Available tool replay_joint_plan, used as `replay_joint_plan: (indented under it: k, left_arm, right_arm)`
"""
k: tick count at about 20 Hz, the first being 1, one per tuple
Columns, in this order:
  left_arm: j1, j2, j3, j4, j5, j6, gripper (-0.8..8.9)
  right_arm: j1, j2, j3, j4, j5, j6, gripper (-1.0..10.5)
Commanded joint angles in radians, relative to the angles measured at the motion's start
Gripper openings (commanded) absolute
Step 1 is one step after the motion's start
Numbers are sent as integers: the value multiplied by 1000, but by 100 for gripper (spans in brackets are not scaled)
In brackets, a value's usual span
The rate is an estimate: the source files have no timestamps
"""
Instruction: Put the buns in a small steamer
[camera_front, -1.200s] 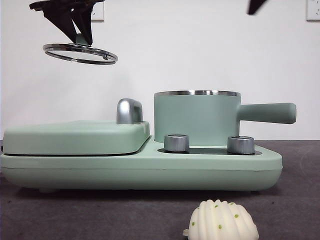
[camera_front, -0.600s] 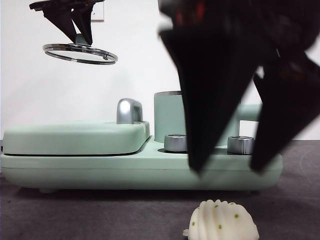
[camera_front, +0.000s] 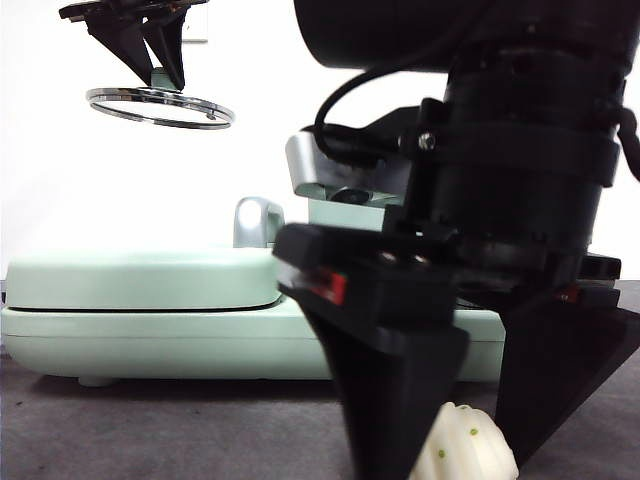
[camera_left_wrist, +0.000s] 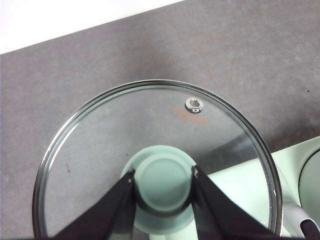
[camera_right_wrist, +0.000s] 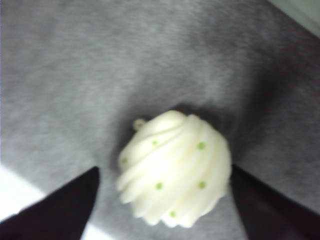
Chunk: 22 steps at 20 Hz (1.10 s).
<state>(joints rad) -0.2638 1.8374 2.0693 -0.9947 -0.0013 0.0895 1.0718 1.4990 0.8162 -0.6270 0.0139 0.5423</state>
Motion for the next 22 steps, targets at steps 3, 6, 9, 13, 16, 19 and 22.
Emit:
replay_joint_plan:
  k: [3,6,9,13,16,19,22]
  left_arm:
    - [-3,-4,32,24,1,-1,15]
    - [-3,-4,32,24,1,-1,15]
    - [-3,-4,32,23,1,-1,15]
    - [-3,-4,32,25,1,-1,15]
    - [-3,-4,32,24,1,-1,15]
    - [-3,-4,32,23,1,-1,15]
    - [-4,-4,32,22,1,-1,15]
  right_arm:
    - [10,11,10,6,14,-8,143]
    - [10,7,37,-30,1,-8,143]
    - [1,2,153,-175,2,-57,143]
    - [-76,2,403,-397,2,-166,142]
    - [-196,5,581,-455,2,-260,140]
    - [-319,36,729,-484,0,-336,140]
    - [-432,124,887,-537,-24,-402,140]
